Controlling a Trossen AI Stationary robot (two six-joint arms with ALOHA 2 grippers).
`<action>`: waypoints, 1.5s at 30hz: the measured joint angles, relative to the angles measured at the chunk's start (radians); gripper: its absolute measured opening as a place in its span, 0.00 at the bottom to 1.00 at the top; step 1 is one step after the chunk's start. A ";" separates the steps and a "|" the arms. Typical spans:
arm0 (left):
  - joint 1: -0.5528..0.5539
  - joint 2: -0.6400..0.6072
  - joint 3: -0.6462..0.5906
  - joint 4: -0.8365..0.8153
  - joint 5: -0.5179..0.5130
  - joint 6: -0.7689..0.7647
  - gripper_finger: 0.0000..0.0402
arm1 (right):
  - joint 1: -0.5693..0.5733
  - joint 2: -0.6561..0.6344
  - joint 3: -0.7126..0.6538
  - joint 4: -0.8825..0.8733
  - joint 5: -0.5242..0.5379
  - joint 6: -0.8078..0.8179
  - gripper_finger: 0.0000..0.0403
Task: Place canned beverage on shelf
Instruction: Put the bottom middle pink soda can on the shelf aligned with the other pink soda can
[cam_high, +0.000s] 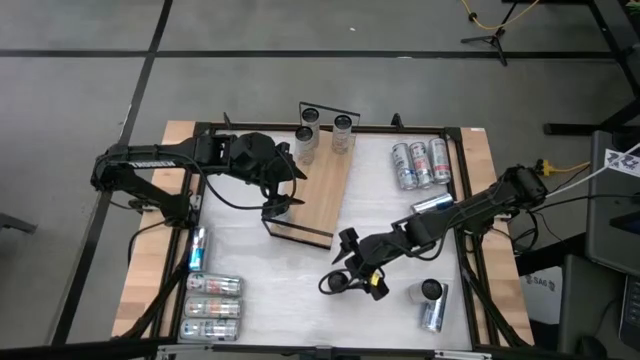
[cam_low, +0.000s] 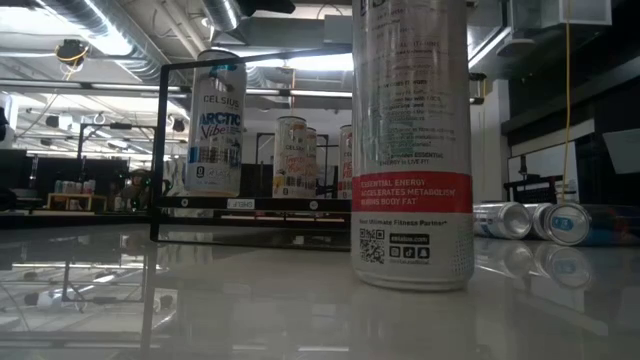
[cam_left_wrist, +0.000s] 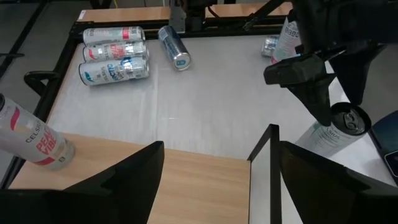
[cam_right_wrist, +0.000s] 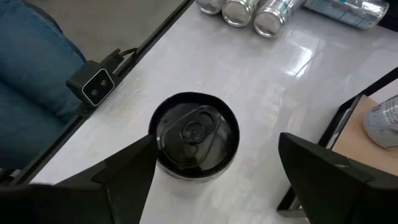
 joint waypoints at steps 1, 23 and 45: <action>0.000 0.000 0.000 0.000 0.000 0.000 0.76 | 0.000 0.000 0.000 0.000 0.000 0.000 0.83; 0.000 0.000 0.000 0.002 0.000 0.000 0.76 | 0.002 0.015 0.047 -0.030 -0.039 -0.006 0.83; 0.000 0.000 0.000 0.003 0.000 0.000 0.76 | 0.020 0.145 0.047 0.008 -0.015 -0.006 0.81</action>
